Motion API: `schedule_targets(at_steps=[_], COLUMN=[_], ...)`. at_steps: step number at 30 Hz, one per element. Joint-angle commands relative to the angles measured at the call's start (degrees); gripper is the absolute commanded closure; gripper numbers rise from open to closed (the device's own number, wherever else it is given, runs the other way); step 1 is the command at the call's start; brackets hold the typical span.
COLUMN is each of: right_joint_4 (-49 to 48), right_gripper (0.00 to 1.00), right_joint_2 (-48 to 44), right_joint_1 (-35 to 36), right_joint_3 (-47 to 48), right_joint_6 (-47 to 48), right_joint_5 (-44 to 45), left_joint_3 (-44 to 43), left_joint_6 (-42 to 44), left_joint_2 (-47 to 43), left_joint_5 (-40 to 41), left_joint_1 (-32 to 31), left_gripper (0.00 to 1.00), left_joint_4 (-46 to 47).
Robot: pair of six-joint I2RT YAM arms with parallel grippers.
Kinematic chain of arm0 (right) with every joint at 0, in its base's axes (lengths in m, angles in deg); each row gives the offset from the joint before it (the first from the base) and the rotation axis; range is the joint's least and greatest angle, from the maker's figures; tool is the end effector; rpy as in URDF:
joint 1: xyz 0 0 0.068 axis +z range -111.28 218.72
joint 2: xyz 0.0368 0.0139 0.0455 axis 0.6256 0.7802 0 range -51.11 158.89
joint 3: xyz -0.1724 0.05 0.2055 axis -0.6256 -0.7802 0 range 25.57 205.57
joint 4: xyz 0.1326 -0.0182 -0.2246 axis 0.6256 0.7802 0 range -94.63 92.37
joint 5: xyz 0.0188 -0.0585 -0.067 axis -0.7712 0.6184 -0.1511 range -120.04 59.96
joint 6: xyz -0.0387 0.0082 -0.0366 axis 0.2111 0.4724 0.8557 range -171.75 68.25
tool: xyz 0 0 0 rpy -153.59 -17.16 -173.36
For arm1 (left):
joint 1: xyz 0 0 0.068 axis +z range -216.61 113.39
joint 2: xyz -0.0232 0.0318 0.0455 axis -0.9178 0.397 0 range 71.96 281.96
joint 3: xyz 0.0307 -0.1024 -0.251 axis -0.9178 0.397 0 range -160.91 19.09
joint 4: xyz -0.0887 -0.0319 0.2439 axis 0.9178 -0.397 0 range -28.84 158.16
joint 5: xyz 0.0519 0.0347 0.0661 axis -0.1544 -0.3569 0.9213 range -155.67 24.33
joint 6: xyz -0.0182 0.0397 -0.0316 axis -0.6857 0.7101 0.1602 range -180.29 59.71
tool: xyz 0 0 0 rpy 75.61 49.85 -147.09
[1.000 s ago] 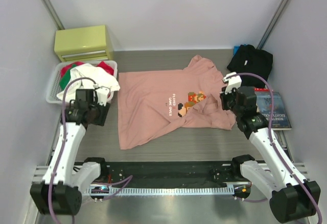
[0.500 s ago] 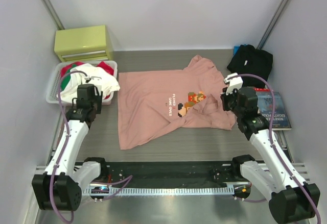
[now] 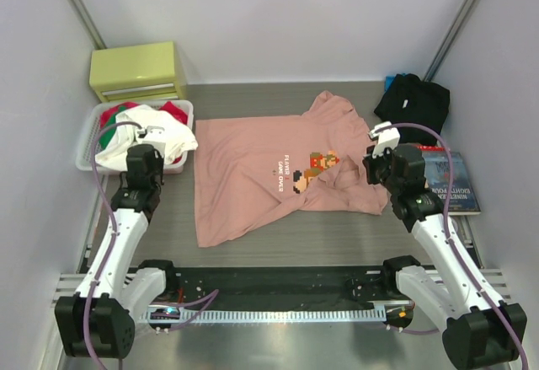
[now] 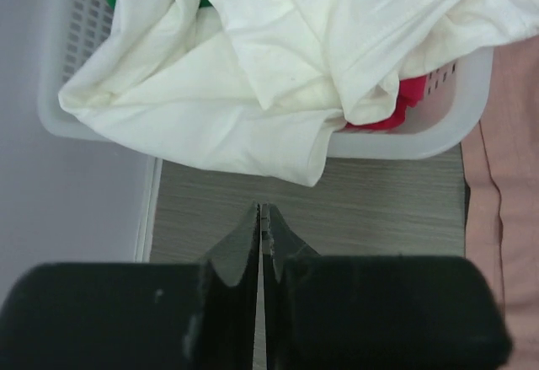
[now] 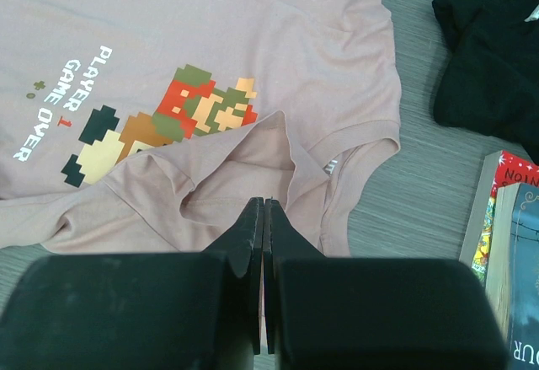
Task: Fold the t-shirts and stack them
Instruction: Fold the flattened tshirt in 1/3 of the way
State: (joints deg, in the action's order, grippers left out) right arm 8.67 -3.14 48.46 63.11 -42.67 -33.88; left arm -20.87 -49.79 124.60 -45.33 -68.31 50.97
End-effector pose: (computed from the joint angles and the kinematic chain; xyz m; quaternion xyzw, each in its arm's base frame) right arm 0.1921 0.0353 0.2803 -0.1549 0.8226 0.0312 0.5462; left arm 0.2055 0.0063 0.2746 0.0025 0.8564 0.1903 0.4799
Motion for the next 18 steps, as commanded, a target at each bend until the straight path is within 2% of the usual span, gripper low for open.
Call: schedule_targets(at_steps=[1, 4, 8, 10, 13, 14, 16, 18], right_joint_4=[-1.79, -0.29, -0.21, -0.29, 0.41, 1.54, 6.28, 12.87], right_gripper=[0.99, 0.99, 0.99, 0.99, 0.99, 0.99, 0.99, 0.99], right_joint_2=[-0.33, 1.08, 1.52, 1.43, 1.34, 1.78, 5.19, 9.41], right_joint_1=[-0.25, -0.25, -0.25, -0.33, -0.25, -0.25, -0.16, 1.86], right_joint_3=[0.16, 1.13, 1.13, 1.05, 1.39, 1.83, 4.36, 6.66], right_joint_6=[-0.29, -0.12, 0.23, 0.41, 1.89, 2.6, 5.31, 6.12], right_joint_5=[-1.34, -2.05, -1.96, -2.31, -6.69, -10.97, -16.96, -20.5], left_joint_3=[-0.46, -3.0, -6.61, -8.98, -11.61, -12.24, -13.21, -12.07], left_joint_6=[-0.74, -2.76, -1.37, 0.65, 3.55, 3.82, 4.35, 1.99], left_joint_2=[-3.07, -3.69, -3.77, -4.56, -5.01, -4.92, -4.48, -5.09], left_joint_5=[-1.96, -5.82, -20.12, -24.02, -27.54, -27.98, -30.26, -30.44], left_joint_1=[0.37, 0.29, 0.2, 0.29, 0.2, 0.29, 0.29, 0.2], left_gripper=[1.0, 1.0, 1.0, 1.0, 1.0, 1.0, 1.0, 1.0], left_joint_4=[1.37, -1.77, -10.56, -16.1, -22.17, -23.49, -26.57, -25.1])
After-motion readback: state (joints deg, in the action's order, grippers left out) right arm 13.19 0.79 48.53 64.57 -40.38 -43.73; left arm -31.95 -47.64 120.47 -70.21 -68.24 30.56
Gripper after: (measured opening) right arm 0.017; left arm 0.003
